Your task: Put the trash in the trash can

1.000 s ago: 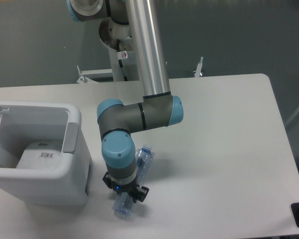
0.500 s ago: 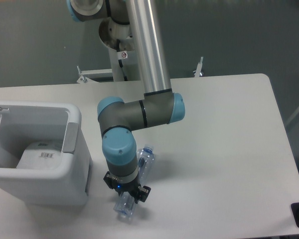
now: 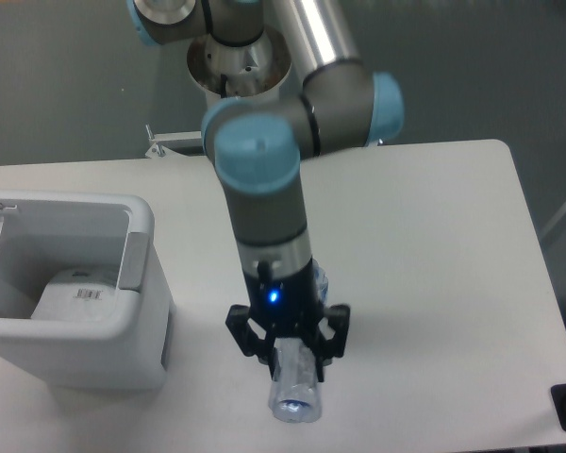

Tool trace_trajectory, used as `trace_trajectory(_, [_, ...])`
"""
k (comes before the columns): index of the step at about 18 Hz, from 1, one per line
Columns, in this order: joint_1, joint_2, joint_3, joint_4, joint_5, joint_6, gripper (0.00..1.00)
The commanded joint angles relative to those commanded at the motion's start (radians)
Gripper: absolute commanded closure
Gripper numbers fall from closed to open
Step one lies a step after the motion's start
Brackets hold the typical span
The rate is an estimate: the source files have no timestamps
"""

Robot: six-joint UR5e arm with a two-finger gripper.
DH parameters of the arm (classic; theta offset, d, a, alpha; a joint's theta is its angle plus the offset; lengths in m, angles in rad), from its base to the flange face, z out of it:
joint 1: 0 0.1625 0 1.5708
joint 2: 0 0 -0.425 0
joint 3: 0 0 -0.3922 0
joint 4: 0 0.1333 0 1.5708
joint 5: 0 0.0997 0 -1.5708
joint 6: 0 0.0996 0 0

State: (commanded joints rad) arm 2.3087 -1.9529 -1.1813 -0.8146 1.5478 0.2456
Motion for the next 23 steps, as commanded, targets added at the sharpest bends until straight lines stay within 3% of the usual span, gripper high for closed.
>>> trace_trajectory(5, [-0.003,0.095,0.011,0.012,-0.051,-0.005,0.41])
trace_trajectory(8, [-0.049,0.129,0.009,0.012,-0.086,-0.003,0.41])
trace_trajectory(16, [-0.219,0.091,0.005,0.012,-0.158,-0.006,0.41])
trace_trajectory(23, [-0.324,0.065,-0.055,0.012,-0.158,-0.043,0.38])
